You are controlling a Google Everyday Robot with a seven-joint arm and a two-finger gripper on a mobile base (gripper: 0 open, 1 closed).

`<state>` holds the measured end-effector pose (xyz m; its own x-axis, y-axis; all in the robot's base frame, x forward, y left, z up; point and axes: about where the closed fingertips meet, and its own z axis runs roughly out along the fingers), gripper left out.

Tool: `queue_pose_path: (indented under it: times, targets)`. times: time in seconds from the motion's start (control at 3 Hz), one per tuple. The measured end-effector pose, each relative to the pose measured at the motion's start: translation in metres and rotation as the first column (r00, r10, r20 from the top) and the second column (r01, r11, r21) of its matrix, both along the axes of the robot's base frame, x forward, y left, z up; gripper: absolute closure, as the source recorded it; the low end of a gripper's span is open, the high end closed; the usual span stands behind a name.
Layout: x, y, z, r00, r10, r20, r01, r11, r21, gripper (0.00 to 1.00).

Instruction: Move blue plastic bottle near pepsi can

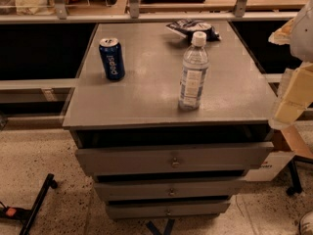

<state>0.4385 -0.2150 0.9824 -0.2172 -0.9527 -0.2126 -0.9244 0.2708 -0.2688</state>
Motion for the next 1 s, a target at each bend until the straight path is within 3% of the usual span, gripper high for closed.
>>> queue_pose_path:
  times: [0.33,0.67,1.0]
  targets:
    - [0.0,0.0,0.0,1.0,0.0,0.0,0.0,1.0,0.0,0.0]
    - [0.014,0.008,0.002,0.9995,0.003,0.03,-0.004,0.999,0.053,0.0]
    - [0.036,0.022,-0.002,0.997,0.019,0.075,-0.03,0.988,0.149,0.0]
